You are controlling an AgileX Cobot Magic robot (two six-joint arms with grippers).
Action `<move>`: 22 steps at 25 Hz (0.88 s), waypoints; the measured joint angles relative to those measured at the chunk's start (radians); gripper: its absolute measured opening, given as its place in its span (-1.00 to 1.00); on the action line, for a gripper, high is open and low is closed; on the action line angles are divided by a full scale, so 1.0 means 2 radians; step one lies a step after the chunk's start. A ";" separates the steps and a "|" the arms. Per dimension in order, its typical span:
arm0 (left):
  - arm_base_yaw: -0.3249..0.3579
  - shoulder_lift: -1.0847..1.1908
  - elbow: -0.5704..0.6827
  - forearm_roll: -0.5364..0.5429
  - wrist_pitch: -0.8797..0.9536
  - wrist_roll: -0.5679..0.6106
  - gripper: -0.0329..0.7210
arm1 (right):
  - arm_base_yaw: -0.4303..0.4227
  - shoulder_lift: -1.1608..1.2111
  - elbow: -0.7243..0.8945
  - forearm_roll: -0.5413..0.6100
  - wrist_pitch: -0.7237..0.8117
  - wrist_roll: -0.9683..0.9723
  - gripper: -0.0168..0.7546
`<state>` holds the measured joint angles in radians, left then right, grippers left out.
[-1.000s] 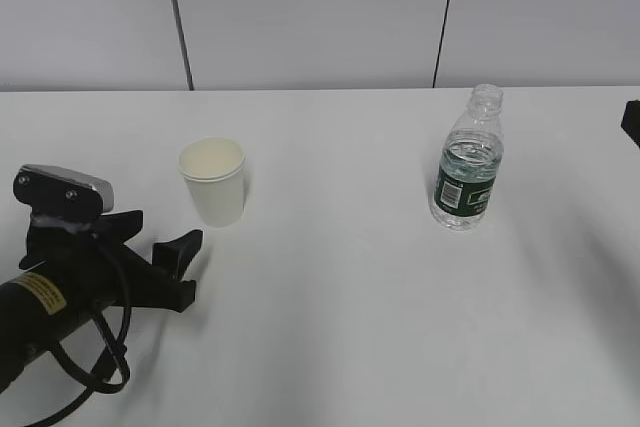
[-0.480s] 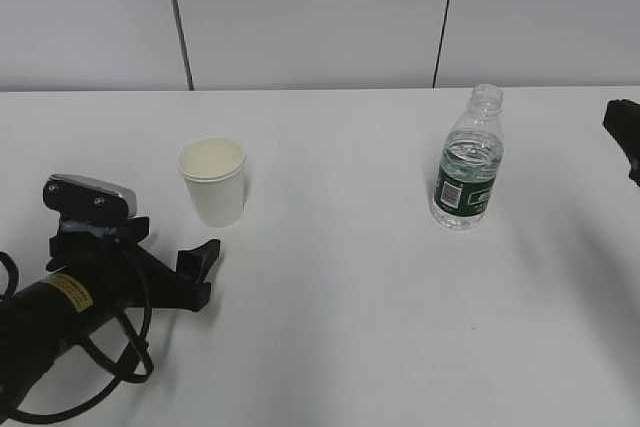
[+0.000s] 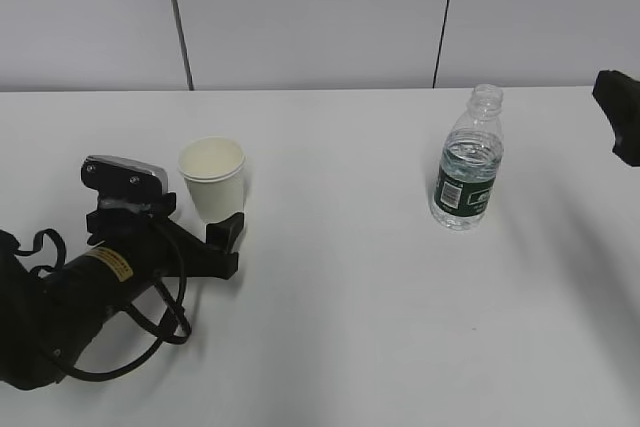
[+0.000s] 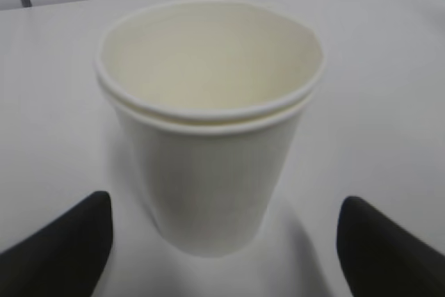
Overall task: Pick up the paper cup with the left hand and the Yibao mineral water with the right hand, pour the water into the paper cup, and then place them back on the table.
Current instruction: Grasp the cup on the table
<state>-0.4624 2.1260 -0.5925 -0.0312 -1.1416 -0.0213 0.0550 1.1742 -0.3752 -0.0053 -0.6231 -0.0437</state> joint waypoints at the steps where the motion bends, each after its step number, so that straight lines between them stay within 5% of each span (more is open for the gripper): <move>1: 0.000 0.004 -0.005 0.000 0.000 0.000 0.66 | 0.000 0.000 0.000 0.000 -0.001 0.000 0.56; 22: 0.000 0.031 -0.072 -0.013 0.002 -0.001 0.65 | 0.000 0.000 0.000 0.000 -0.004 0.000 0.56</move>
<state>-0.4624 2.1887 -0.7360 -0.0582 -1.1385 -0.0233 0.0550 1.1742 -0.3752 -0.0053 -0.6305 -0.0437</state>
